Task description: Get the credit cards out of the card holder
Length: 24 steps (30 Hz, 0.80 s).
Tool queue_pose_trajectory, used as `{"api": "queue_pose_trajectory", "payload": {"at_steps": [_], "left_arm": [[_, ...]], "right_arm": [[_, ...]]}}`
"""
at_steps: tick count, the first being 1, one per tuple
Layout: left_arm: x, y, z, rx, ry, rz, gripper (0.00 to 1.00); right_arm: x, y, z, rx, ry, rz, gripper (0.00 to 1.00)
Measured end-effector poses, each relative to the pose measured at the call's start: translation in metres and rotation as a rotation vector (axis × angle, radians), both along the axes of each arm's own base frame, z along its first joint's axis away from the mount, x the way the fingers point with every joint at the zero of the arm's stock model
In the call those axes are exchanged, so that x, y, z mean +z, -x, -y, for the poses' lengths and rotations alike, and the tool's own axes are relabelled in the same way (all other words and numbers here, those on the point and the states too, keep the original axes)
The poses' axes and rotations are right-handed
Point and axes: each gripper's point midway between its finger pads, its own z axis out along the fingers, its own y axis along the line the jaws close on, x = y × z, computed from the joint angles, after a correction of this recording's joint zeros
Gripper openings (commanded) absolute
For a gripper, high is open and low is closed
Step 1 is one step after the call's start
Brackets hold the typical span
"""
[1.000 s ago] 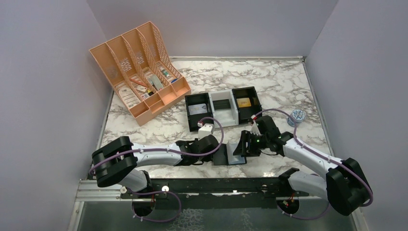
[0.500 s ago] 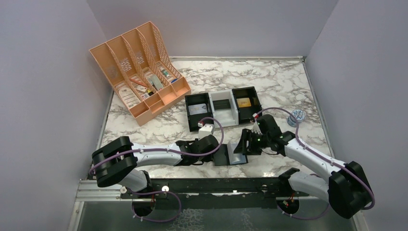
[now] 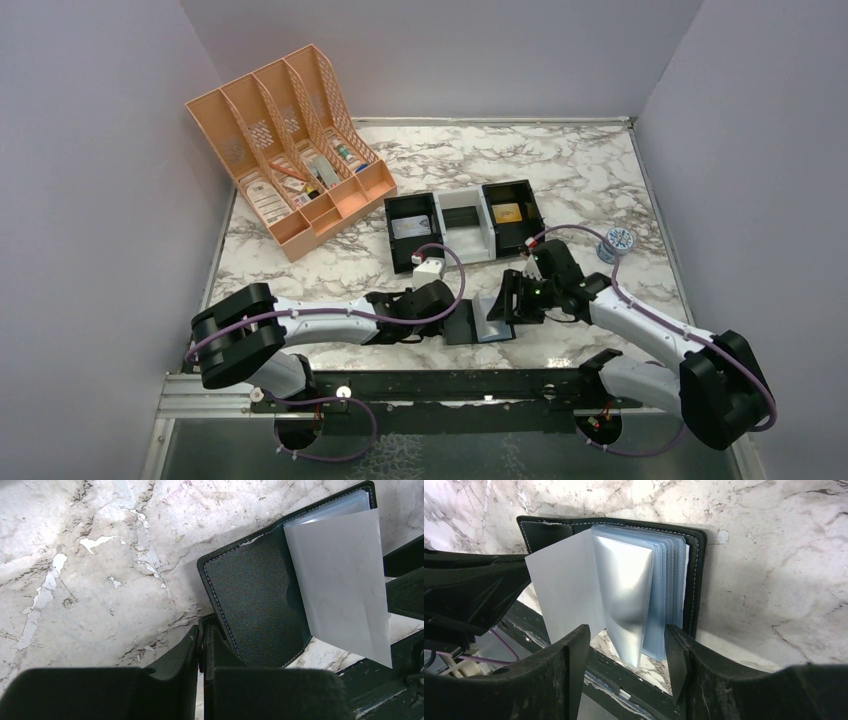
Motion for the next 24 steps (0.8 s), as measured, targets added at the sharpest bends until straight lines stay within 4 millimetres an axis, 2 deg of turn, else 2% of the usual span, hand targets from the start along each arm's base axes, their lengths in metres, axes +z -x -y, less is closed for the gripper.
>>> {"api": "queue_pose_trajectory", "payload": {"at_steps": [6,24], "left_arm": [[-0.003,0.001,0.000,-0.004,-0.008,-0.005,0.00],[-0.005,0.001,0.001,-0.013,-0.015,-0.011,0.00]], "right_arm": [[-0.001,0.004,-0.003,0.017,-0.021,-0.019,0.55],[0.021,0.006,-0.017,0.072,-0.120,0.010,0.54]]}}
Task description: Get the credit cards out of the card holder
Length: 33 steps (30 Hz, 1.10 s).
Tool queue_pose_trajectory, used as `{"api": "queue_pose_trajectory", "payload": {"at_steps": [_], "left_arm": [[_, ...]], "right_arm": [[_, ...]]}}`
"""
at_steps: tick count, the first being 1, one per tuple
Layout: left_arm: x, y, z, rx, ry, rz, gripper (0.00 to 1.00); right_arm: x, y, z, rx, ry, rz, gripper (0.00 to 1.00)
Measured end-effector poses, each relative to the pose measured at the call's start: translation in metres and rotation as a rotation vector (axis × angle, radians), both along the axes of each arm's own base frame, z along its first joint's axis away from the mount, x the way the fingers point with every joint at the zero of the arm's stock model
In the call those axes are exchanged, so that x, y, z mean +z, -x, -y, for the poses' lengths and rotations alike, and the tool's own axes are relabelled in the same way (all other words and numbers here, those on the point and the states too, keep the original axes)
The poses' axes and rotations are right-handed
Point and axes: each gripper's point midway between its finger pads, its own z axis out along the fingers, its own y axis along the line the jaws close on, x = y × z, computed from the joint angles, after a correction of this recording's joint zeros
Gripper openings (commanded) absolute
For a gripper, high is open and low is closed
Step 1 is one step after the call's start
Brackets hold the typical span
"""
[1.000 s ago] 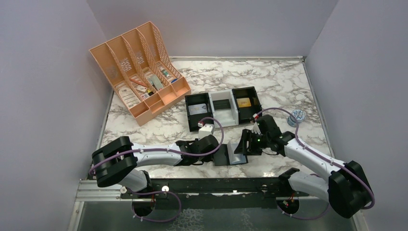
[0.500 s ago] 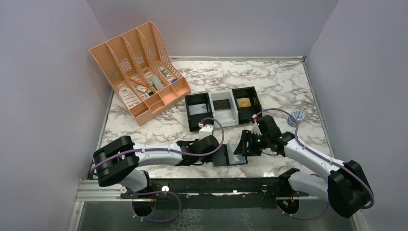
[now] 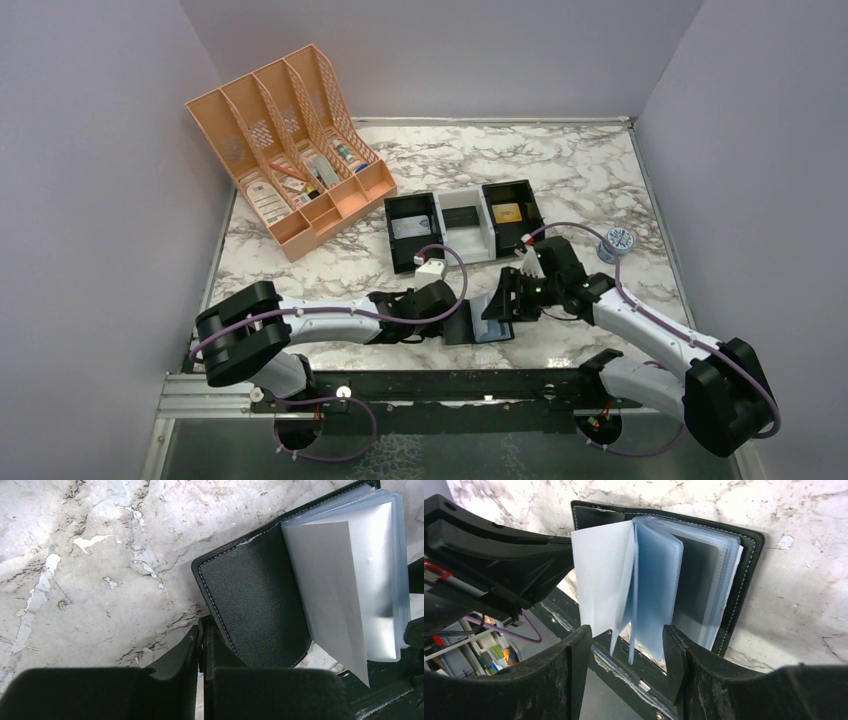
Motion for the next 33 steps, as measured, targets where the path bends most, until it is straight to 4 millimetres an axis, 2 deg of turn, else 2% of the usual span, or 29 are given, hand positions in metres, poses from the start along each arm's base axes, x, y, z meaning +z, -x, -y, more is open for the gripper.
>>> {"api": "queue_pose_trajectory", "payload": {"at_steps": [8,16,33], "left_arm": [[0.000,0.001,0.000,-0.004,-0.001,-0.002,0.00],[0.000,0.001,0.001,-0.007,0.001,-0.005,0.00],[0.002,-0.001,0.007,-0.017,0.007,-0.003,0.00]], "right_arm": [[0.010,-0.001,-0.005,0.015,-0.030,0.013,0.55],[0.028,-0.002,-0.022,0.058,-0.149,0.022,0.55],[0.037,-0.003,-0.034,0.091,-0.228,0.015,0.55]]}}
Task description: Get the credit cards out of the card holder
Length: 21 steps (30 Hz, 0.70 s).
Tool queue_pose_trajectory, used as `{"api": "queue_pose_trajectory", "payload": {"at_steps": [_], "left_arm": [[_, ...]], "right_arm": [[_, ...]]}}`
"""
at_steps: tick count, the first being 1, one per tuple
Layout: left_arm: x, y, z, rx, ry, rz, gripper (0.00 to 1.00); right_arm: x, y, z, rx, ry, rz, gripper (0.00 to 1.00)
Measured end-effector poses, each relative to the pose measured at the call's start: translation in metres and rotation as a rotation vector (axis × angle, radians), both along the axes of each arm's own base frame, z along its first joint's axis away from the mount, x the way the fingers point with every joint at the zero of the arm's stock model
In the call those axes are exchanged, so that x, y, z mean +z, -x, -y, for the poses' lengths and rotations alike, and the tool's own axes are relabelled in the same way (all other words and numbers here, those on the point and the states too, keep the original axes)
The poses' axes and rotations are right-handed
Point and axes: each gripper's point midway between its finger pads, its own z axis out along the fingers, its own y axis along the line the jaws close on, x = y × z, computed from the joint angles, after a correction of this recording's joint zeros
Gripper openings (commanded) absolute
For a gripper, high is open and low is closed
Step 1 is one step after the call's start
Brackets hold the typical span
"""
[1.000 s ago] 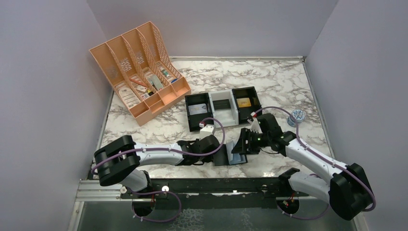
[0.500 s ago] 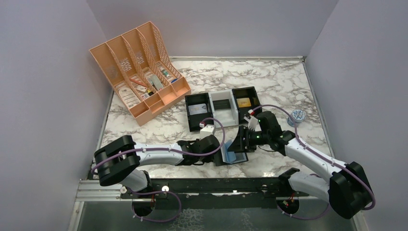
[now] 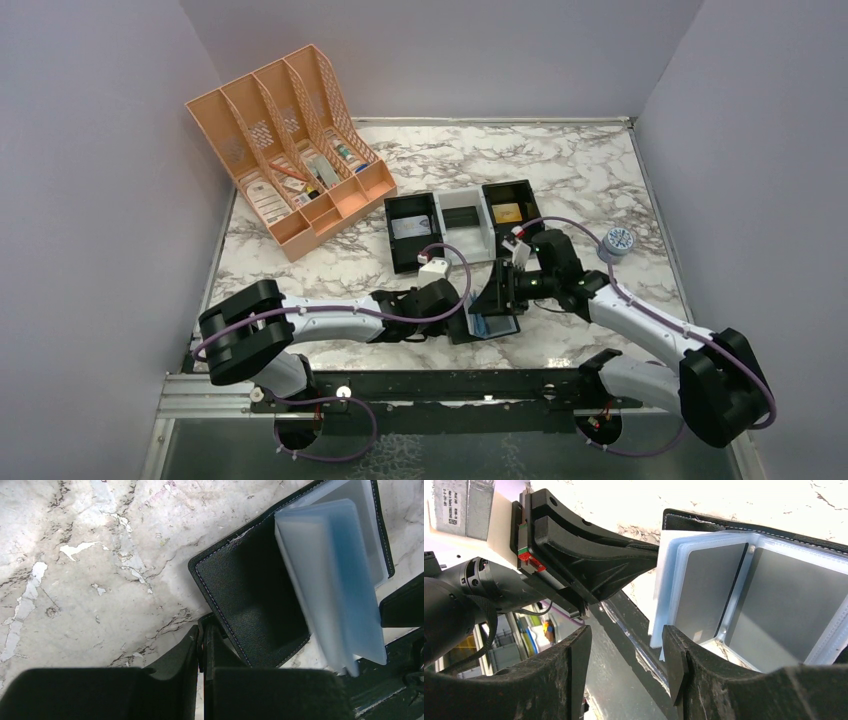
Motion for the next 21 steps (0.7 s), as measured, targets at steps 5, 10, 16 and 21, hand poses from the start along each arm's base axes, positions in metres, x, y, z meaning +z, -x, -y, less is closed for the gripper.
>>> {"api": "queue_pose_trajectory", "payload": {"at_steps": [5,10,16,21], "left_arm": [[0.000,0.000,0.000,-0.002,-0.001,0.002,0.00],[0.000,0.000,0.000,-0.002,-0.001,0.001,0.00],[0.000,0.000,0.000,-0.002,-0.001,0.001,0.00],[0.002,0.000,-0.001,-0.002,0.002,0.003,0.00]], "right_arm": [[-0.003,0.000,-0.003,0.019,-0.016,-0.015,0.55],[-0.008,0.001,-0.006,0.033,-0.031,-0.035,0.56],[-0.013,0.003,-0.010,0.052,-0.052,-0.054,0.56],[-0.022,0.010,-0.017,0.093,-0.044,-0.077,0.56]]}}
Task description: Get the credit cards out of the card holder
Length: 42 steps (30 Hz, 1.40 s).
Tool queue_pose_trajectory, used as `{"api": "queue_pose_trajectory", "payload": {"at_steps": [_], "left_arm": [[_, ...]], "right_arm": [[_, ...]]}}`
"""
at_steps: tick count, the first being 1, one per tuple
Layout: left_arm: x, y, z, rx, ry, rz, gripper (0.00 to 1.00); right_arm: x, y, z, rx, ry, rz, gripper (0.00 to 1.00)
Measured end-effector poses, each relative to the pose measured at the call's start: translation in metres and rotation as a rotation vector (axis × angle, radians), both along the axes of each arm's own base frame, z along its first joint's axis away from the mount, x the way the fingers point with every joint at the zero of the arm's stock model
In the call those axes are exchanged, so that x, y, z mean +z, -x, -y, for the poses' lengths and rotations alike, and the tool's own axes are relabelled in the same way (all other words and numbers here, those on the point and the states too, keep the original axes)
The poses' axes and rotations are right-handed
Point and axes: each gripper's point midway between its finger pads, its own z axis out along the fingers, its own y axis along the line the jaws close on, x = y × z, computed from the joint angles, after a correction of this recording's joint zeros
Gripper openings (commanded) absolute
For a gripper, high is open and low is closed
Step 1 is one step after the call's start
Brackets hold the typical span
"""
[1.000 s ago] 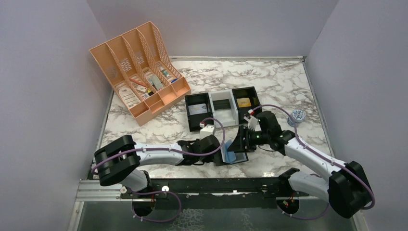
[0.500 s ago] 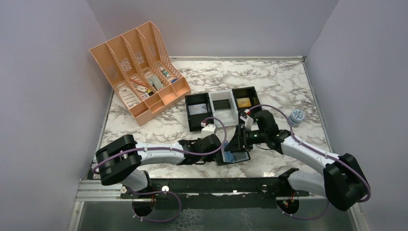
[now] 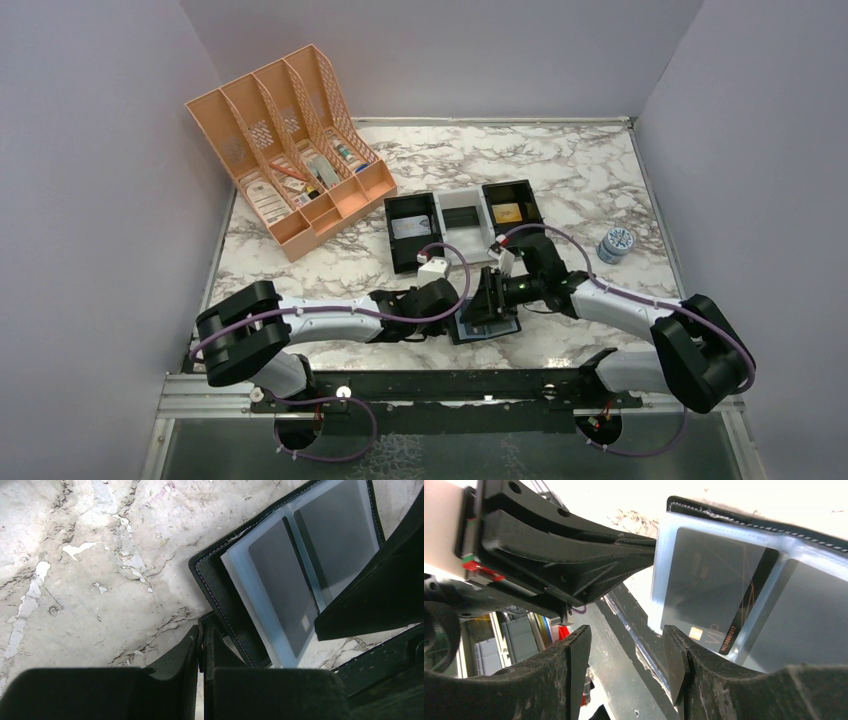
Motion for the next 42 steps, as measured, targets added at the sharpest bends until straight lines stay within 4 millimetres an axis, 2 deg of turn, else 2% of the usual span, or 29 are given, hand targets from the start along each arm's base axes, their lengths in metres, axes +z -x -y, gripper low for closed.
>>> {"api": "queue_pose_trajectory", "payload": {"at_steps": [6,9,14,18,21,25,32,36,40,42], "left_arm": [[0.001,0.000,-0.001,0.000,0.001,0.000,0.00],[0.001,0.001,-0.002,0.000,-0.003,-0.002,0.05],[-0.001,0.002,-0.006,0.003,-0.021,-0.009,0.19],[0.006,0.002,-0.009,0.012,-0.016,-0.003,0.28],[0.016,0.001,-0.011,0.025,0.003,0.013,0.28],[0.031,-0.002,-0.013,0.042,0.035,0.037,0.28],[0.052,-0.004,-0.014,0.051,0.088,0.067,0.28],[0.065,-0.006,-0.005,0.042,0.129,0.080,0.28],[0.080,-0.007,0.015,0.011,0.199,0.082,0.28],[0.081,-0.007,0.025,-0.009,0.220,0.073,0.28]], "right_arm": [[0.000,0.004,-0.005,0.020,-0.005,0.003,0.56],[0.005,0.000,-0.006,0.013,-0.001,0.025,0.56],[0.028,-0.034,-0.002,-0.074,0.084,0.175,0.56],[0.041,-0.060,0.009,-0.168,0.172,0.295,0.53],[0.033,-0.066,0.018,-0.201,0.234,0.311,0.48],[0.017,-0.062,0.023,-0.195,0.273,0.276,0.42],[-0.015,-0.044,0.032,-0.194,0.315,0.186,0.42],[-0.015,-0.048,0.035,-0.228,0.330,0.197,0.44],[-0.008,-0.054,0.043,-0.289,0.334,0.257,0.45],[-0.004,-0.056,0.050,-0.329,0.332,0.300,0.45]]}}
